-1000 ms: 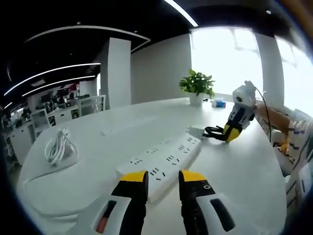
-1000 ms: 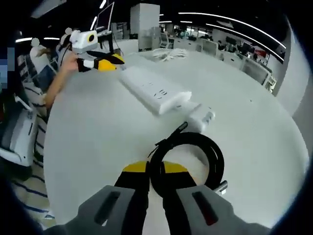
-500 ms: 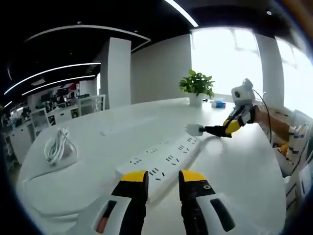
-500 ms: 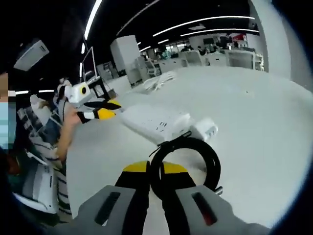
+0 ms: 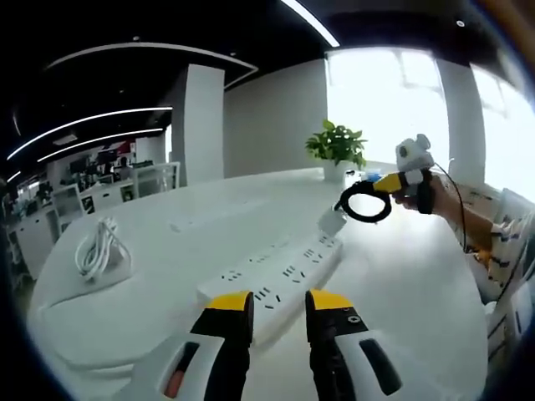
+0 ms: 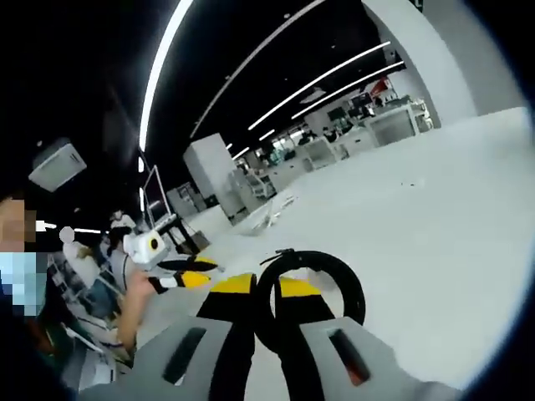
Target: Straighten the power strip on the desk, plug the charger into it
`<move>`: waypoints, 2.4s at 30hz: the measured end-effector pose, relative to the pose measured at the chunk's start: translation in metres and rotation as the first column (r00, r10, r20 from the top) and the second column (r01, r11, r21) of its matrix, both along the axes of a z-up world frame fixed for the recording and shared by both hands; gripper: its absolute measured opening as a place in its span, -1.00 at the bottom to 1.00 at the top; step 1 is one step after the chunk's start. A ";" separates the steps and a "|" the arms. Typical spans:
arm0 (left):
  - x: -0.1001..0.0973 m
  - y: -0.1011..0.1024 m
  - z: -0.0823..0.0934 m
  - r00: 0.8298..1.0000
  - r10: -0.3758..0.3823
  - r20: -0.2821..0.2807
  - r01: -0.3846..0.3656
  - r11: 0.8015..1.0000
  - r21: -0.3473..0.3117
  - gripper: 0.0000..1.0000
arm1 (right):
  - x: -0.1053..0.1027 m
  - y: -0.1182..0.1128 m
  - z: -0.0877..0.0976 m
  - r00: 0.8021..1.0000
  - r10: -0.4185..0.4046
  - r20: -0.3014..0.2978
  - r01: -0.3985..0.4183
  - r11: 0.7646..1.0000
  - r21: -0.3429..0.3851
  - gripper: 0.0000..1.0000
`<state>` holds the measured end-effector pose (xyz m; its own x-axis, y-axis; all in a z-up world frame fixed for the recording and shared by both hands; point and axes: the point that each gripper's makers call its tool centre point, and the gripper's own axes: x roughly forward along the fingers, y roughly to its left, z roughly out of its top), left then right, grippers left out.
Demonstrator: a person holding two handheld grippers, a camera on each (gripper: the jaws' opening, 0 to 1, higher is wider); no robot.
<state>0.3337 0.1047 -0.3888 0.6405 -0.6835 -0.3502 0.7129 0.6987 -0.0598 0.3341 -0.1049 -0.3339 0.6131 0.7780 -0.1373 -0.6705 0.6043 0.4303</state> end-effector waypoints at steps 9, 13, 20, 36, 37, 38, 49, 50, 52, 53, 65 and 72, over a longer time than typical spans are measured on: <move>-0.001 -0.001 0.002 1.000 -0.003 0.003 0.003 1.000 -0.003 -0.50 | -0.003 0.012 0.008 1.000 -0.021 0.007 0.020 0.998 0.052 -0.86; 0.000 -0.001 0.002 1.000 -0.005 0.005 0.005 1.000 -0.001 -0.49 | -0.001 0.010 0.009 1.000 -0.027 0.003 0.027 0.998 0.056 -0.87; -0.002 -0.003 0.001 1.000 -0.008 0.006 0.008 1.000 0.007 -0.49 | -0.003 0.011 0.017 0.999 -0.046 0.019 0.044 0.996 0.079 -0.87; -0.002 -0.004 0.001 1.000 -0.016 0.005 0.016 1.000 0.009 -0.49 | -0.021 0.031 0.048 0.997 -0.035 0.066 0.023 0.985 0.173 -0.86; -0.002 -0.004 0.002 1.000 -0.016 0.005 0.016 1.000 0.009 -0.49 | -0.023 0.034 0.049 0.998 -0.028 0.059 0.016 0.982 0.187 -0.86; -0.002 -0.004 0.002 1.000 -0.017 0.005 0.017 1.000 0.009 -0.49 | -0.025 0.036 0.050 0.998 -0.020 0.052 0.009 0.980 0.200 -0.86; -0.002 -0.004 0.005 1.000 -0.022 0.011 0.022 1.000 0.005 -0.49 | -0.022 0.043 0.045 1.000 0.010 -0.027 -0.002 0.959 0.283 -0.86; -0.003 -0.004 0.006 1.000 -0.023 0.012 0.023 1.000 0.004 -0.49 | -0.021 0.041 0.044 0.999 0.007 -0.033 0.002 0.958 0.288 -0.86; -0.003 -0.004 0.006 1.000 -0.023 0.013 0.023 1.000 0.004 -0.49 | -0.018 0.038 0.044 0.999 -0.003 -0.037 0.013 0.957 0.291 -0.86; -0.004 -0.004 0.006 1.000 -0.023 0.015 0.023 1.000 0.005 -0.49 | -0.017 0.036 0.044 0.999 -0.008 -0.037 0.018 0.957 0.290 -0.86; -0.006 -0.006 0.004 1.000 -0.022 0.016 0.021 1.000 0.009 -0.49 | -0.015 0.033 0.041 0.998 -0.018 -0.053 0.033 0.953 0.301 -0.86; -0.007 -0.006 0.004 1.000 -0.022 0.017 0.022 1.000 0.009 -0.49 | -0.014 0.035 0.037 0.997 -0.027 -0.068 0.048 0.945 0.324 -0.86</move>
